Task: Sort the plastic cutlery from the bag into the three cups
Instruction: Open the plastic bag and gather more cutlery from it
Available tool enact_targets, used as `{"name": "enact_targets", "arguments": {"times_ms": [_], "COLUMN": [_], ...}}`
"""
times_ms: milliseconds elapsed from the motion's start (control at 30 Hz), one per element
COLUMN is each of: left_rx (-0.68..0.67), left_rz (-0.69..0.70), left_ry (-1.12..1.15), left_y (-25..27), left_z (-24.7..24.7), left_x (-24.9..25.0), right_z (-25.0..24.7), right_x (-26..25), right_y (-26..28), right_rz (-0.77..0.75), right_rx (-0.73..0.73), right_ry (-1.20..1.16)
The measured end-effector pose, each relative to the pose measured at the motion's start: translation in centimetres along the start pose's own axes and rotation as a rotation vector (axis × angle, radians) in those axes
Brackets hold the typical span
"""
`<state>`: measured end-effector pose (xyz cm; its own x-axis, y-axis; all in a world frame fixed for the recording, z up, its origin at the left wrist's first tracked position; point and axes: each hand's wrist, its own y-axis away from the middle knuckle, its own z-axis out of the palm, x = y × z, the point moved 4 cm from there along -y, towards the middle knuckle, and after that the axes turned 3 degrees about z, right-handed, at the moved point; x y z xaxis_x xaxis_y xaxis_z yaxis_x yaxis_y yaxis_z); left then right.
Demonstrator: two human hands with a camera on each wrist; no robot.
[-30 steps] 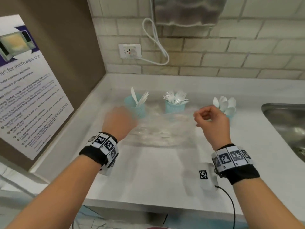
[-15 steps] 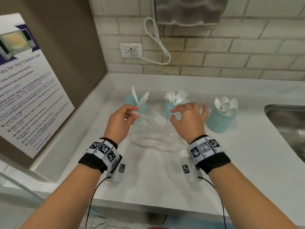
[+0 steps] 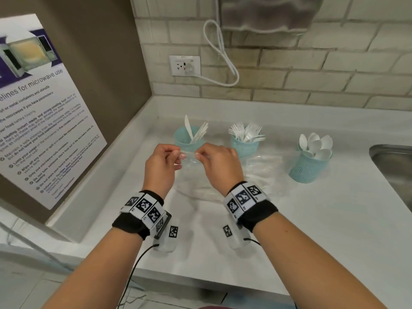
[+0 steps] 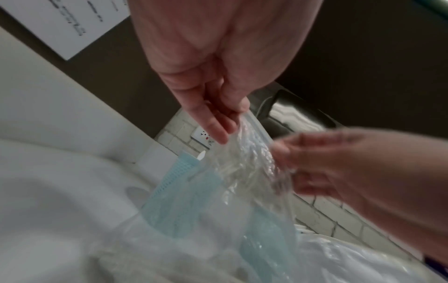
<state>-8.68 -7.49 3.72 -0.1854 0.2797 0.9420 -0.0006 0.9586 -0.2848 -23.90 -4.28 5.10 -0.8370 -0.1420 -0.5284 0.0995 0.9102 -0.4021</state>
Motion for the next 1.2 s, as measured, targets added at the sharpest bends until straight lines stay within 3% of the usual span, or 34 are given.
{"name": "enact_targets", "arguments": {"times_ms": [333, 433, 533, 633, 767, 833, 1033, 1200], "left_rx": [0.122, 0.141, 0.131, 0.109, 0.060, 0.006, -0.354, -0.492], "left_rz": [-0.096, -0.111, -0.112, -0.139, -0.136, -0.071, 0.283, 0.248], "left_ry": [-0.084, -0.055, 0.004, 0.010, -0.146, -0.195, -0.628, -0.910], "left_y": [-0.9, -0.9, -0.4, 0.2, 0.5, 0.6, 1.6, 2.0], "left_z": [-2.4, -2.6, -2.1, -1.6, -1.1, -0.8, 0.9, 1.0], "left_x": [-2.8, -3.0, -2.6, -2.0, -1.9, -1.5, -0.4, -1.3], "right_z": [-8.8, -10.3, -10.0, -8.9, -8.1, -7.8, -6.8, -6.1], "right_x": [13.4, 15.5, 15.9, 14.8, 14.4, 14.5, 15.2, 14.1], "right_y": [5.2, 6.7, 7.0, 6.7, 6.3, 6.1, 5.5, 5.2], "right_rz": [0.405, 0.500, 0.509, 0.374, 0.336, 0.381, 0.501, 0.465], "right_rx": [0.234, 0.209, 0.171, 0.120, 0.059, 0.015, -0.092, -0.084], "right_ry": [0.404, 0.418, 0.163, -0.078, 0.006, 0.078, 0.166, 0.081]}}
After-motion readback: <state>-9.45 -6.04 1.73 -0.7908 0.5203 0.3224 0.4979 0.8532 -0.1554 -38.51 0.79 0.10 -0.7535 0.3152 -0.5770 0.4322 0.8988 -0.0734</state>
